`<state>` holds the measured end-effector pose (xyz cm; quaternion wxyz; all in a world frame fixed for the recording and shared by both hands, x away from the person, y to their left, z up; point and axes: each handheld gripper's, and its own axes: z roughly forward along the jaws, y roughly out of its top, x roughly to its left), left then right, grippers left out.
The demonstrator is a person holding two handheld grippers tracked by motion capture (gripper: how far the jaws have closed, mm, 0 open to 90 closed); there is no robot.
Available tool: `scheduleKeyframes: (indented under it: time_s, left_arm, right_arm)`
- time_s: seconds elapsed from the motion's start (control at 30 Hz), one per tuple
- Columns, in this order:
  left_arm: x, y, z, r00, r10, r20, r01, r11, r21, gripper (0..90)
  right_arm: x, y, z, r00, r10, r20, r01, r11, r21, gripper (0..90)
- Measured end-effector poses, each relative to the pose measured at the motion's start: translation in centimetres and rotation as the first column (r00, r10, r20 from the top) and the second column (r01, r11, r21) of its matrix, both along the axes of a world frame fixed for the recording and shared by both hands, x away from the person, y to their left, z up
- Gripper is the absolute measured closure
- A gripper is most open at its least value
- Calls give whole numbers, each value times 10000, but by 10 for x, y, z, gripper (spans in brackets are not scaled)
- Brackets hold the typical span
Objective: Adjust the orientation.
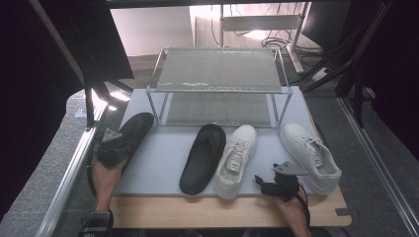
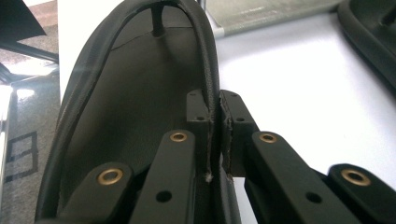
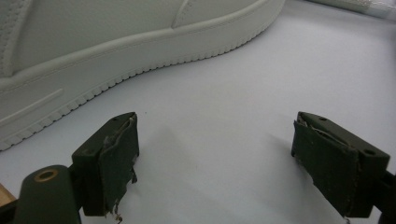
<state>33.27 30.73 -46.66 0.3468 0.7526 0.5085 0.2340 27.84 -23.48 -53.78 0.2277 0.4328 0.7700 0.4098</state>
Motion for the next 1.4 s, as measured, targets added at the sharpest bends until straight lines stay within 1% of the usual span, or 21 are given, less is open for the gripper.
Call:
scheduleKeyframes:
  time_s: [0.13, 0.27, 0.37, 0.53, 0.63, 0.73, 0.87, 1.0, 1.17, 1.4]
  left_arm:
    - [-13, 3, 0, 10000, -50, 48, 51, 10000, -59, 835]
    - [-25, 4, 1, 9998, -200, 84, 200, 9998, -40, 835]
    - [-34, 2, 3, 9993, -356, 111, 357, 9993, -107, 835]
    - [-48, -5, 5, 9964, -828, 186, 830, 9965, -111, 834]
    - [-54, -13, 6, 9935, -1118, 235, 1119, 9937, -46, 833]
    - [-57, -20, 6, 9907, -1332, 276, 1334, 9910, -62, 833]
    - [-58, -31, 6, 9861, -1624, 346, 1626, 9867, -29, 832]
    - [-55, -41, 7, 9829, -1802, 384, 1808, 9835, -118, 831]
    - [-48, -53, 8, 9809, -1898, 428, 1908, 9814, -202, 831]
    - [-36, -69, 7, 9795, -1956, 485, 1965, 9804, -141, 831]
  right_arm:
    - [0, 0, 0, 10000, -1, -1, 1, 10000, 2, 154]
    - [0, 0, 0, 10000, -8, -4, 8, 10000, -18, 154]
    - [0, 0, 0, 10000, -11, -4, 11, 10000, -19, 154]
    - [0, 0, 0, 10000, -14, -8, 14, 10000, -17, 154]
    - [0, 0, 0, 10000, -16, -4, 16, 10000, -19, 154]
    - [0, 0, 0, 10000, -19, -4, 19, 10000, -21, 154]
    - [0, 0, 0, 10000, -9, -2, 9, 10000, -2, 154]
    - [0, 0, 0, 10000, -19, -5, 19, 10000, -19, 154]
    - [0, 0, 0, 10000, -21, -5, 21, 10000, -15, 154]
    - [0, 0, 0, 10000, -9, -5, 9, 10000, 4, 154]
